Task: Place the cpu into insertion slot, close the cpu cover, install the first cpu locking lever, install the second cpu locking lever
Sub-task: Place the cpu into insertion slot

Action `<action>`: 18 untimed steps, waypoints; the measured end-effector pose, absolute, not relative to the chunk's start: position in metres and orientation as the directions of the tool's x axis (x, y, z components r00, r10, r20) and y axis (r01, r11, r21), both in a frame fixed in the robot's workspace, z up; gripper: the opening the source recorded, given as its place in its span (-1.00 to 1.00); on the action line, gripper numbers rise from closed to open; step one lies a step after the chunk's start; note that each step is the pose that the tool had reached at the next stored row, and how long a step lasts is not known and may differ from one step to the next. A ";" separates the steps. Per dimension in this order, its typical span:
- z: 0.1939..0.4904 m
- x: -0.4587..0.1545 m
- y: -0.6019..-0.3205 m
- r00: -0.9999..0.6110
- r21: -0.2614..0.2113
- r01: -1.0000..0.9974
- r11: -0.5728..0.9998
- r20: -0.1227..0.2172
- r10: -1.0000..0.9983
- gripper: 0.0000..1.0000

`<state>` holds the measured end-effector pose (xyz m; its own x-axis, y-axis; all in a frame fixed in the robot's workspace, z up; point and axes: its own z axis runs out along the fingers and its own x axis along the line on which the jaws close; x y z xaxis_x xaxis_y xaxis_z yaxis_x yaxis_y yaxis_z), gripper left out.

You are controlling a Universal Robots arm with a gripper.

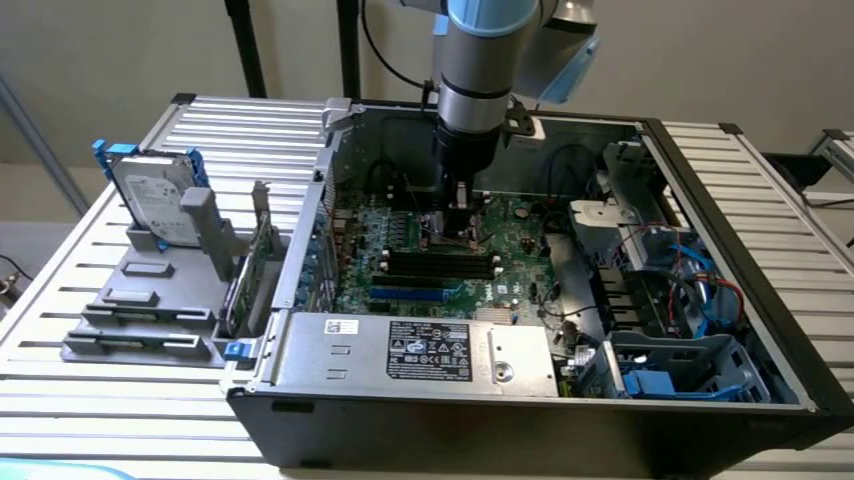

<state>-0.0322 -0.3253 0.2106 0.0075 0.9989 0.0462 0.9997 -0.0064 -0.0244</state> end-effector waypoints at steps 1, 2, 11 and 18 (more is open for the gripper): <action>0.210 -0.032 -0.325 0.010 -0.024 1.000 -0.009 0.047 0.999 0.08; 0.210 -0.032 -0.325 0.014 -0.024 1.000 -0.012 0.047 0.999 0.08; 0.208 -0.032 -0.327 0.043 -0.025 0.999 -0.042 0.047 0.998 0.08; 0.206 -0.032 -0.327 0.048 -0.023 0.999 -0.047 0.047 0.998 0.08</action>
<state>-0.0316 -0.3271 0.2064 0.0480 0.9977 0.0473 0.9986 -0.0470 -0.0233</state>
